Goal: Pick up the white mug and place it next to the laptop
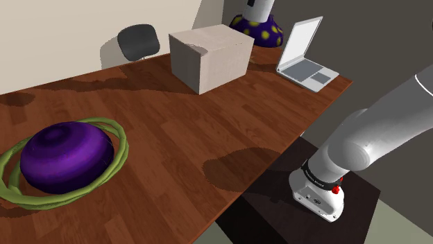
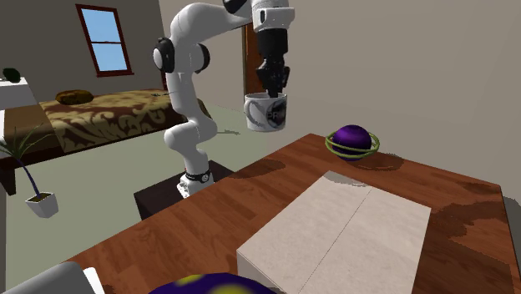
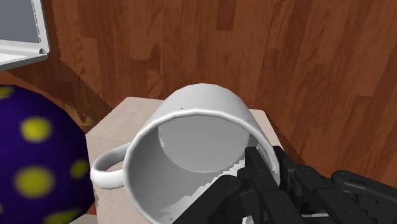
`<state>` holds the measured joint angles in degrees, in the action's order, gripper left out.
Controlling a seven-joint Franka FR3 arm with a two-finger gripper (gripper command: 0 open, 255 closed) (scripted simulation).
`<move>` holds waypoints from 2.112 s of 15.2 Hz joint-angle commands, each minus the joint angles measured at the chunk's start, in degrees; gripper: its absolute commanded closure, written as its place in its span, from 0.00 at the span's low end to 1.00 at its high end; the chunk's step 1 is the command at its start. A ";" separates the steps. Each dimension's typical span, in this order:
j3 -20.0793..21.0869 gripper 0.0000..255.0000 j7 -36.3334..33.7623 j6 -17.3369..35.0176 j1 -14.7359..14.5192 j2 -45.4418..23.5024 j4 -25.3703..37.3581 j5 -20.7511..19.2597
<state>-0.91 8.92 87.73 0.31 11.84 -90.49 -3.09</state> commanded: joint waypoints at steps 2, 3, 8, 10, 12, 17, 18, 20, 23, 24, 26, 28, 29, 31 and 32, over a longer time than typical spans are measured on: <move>-2.41 1.00 3.80 0.23 1.41 2.48 -2.50 -0.03; -3.29 1.00 5.14 0.28 1.88 3.18 -3.18 -0.08; -7.85 1.00 11.93 0.36 4.19 5.78 -5.53 -0.53; -9.74 1.00 14.71 0.33 5.11 6.39 -5.97 -0.75; -11.69 1.00 17.52 0.27 6.01 6.76 -6.14 -0.96; -16.81 1.00 24.76 0.04 8.15 6.56 -5.36 -1.30; -17.89 1.00 26.24 -0.02 8.55 6.32 -5.00 -1.31; -20.08 1.00 29.27 -0.16 9.38 5.63 -4.06 -1.23; -23.53 1.00 33.97 -0.43 10.59 4.04 -2.12 -0.79; -24.72 1.00 35.58 -0.54 11.01 3.35 -1.33 -0.54; -27.16 1.00 38.89 -0.81 11.86 1.71 0.50 0.17; -29.71 1.00 42.34 -1.16 12.79 -0.32 2.66 1.21; -30.84 1.00 43.86 -1.35 13.20 -1.30 3.69 1.77; -30.54 1.00 43.57 0.38 13.24 -0.33 1.12 1.27; -30.42 1.00 43.43 1.23 13.25 0.13 -0.12 1.04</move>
<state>-31.39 52.32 88.18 13.49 11.38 -89.35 -1.77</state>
